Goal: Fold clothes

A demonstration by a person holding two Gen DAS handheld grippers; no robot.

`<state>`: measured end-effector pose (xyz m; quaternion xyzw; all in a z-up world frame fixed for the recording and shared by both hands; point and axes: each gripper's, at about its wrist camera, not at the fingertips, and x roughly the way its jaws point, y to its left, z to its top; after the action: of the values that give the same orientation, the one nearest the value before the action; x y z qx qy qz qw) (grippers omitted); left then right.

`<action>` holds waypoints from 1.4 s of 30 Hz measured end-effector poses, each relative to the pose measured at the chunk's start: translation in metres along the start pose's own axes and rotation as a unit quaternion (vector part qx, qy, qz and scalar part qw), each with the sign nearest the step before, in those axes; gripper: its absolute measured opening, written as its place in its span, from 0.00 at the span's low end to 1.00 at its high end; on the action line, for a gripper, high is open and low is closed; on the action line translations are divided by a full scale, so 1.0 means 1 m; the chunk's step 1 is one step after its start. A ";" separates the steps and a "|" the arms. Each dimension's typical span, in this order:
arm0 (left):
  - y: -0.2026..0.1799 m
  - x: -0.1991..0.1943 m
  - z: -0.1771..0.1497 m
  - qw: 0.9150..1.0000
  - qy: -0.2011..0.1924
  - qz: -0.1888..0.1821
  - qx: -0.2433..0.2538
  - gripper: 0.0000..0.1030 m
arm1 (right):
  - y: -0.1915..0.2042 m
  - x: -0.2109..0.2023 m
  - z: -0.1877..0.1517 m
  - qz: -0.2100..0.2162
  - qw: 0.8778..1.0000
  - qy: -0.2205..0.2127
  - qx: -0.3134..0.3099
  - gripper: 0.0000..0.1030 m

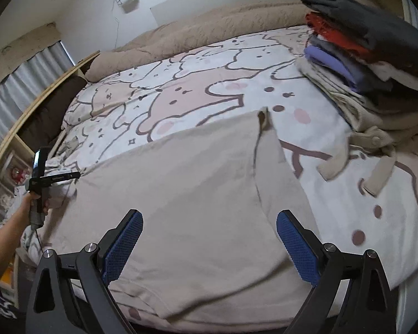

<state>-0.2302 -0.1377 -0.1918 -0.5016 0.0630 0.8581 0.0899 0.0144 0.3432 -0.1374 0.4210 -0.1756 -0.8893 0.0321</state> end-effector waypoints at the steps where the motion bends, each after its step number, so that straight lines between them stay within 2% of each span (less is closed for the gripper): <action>1: 0.000 -0.003 0.003 1.000 -0.008 -0.001 -0.001 0.65 | 0.001 0.002 0.004 0.004 1.000 -0.002 -0.001 0.94; 4: -0.009 -0.002 0.013 1.000 -0.012 -0.014 0.003 0.65 | 0.009 0.010 0.022 0.010 1.000 -0.010 -0.004 0.94; 6: -0.022 0.007 0.017 1.000 -0.004 -0.005 0.025 0.65 | 0.016 0.017 0.033 0.016 1.000 -0.013 -0.005 0.94; 8: -0.030 0.022 0.015 0.997 0.016 0.038 0.059 0.65 | 0.026 0.021 0.041 0.025 0.999 -0.017 -0.011 0.94; 11: -0.017 0.022 0.011 0.995 0.010 0.083 0.055 0.69 | 0.034 0.022 0.044 0.023 0.999 -0.020 -0.028 0.94; 13: -0.009 0.023 0.009 0.992 0.006 0.112 0.052 0.79 | 0.035 0.020 0.042 0.012 0.999 -0.022 -0.039 0.94; 16: 0.004 0.023 0.005 0.987 0.000 0.157 0.047 0.74 | 0.029 0.007 0.038 -0.029 0.997 -0.059 -0.030 0.94; 17: 0.009 0.022 0.005 0.985 -0.001 0.167 0.043 0.74 | 0.028 -0.006 0.034 -0.043 0.994 -0.102 -0.026 0.94; 18: 0.013 0.018 0.006 0.986 -0.003 0.162 0.032 0.74 | 0.028 -0.019 0.030 -0.057 0.987 -0.145 -0.022 0.94; 19: 0.012 0.012 0.006 0.988 -0.007 0.153 0.026 0.74 | 0.028 -0.030 0.026 -0.060 0.981 -0.183 -0.024 0.95; 20: 0.001 0.001 0.003 0.990 -0.019 0.136 0.032 0.74 | 0.027 -0.038 0.021 -0.068 0.977 -0.203 -0.025 1.00; 21: -0.010 -0.010 0.000 0.992 -0.030 0.119 0.039 0.74 | 0.026 -0.046 0.016 -0.076 0.972 -0.221 -0.026 1.00; 23: -0.033 -0.031 -0.005 0.994 -0.053 0.085 0.051 0.74 | 0.019 -0.044 0.014 -0.091 0.981 -0.172 -0.026 1.00; 25: -0.055 -0.053 -0.011 0.994 -0.076 0.050 0.063 0.74 | 0.009 -0.036 0.014 -0.103 0.990 -0.096 -0.027 1.00; 27: -0.078 -0.074 -0.016 0.992 -0.098 0.015 0.075 0.75 | -0.007 -0.036 0.007 -0.107 0.992 -0.070 -0.011 1.00; 29: -0.102 -0.095 -0.023 0.988 -0.121 -0.022 0.088 0.75 | -0.028 -0.036 0.001 -0.087 0.995 -0.035 0.013 1.00; 31: -0.139 -0.112 -0.038 0.979 -0.147 -0.081 0.116 0.76 | -0.047 -0.040 -0.007 -0.053 0.997 -0.017 0.049 0.98; 32: -0.160 -0.120 -0.049 0.972 -0.161 -0.107 0.131 0.76 | -0.058 -0.040 -0.011 -0.038 0.997 -0.006 0.069 0.92; 33: -0.180 -0.128 -0.060 0.964 -0.176 -0.133 0.146 0.76 | -0.069 -0.040 -0.015 -0.023 0.996 0.005 0.089 0.83; 36: -0.240 -0.144 -0.091 0.938 -0.212 -0.202 0.186 0.76 | -0.097 -0.035 -0.028 0.010 0.989 0.040 0.143 0.71; 39: -0.293 -0.145 -0.119 0.919 -0.211 -0.251 0.221 0.76 | -0.118 -0.024 -0.038 0.030 0.982 0.077 0.172 0.70; 42: -0.343 -0.139 -0.140 0.900 -0.185 -0.307 0.246 0.76 | -0.133 -0.013 -0.044 0.052 0.974 0.111 0.191 0.69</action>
<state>0.0300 0.1570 -0.1450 -0.2898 0.0976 0.8226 0.4794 0.0687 0.4578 -0.1987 0.5062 -0.3593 -0.7838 0.0163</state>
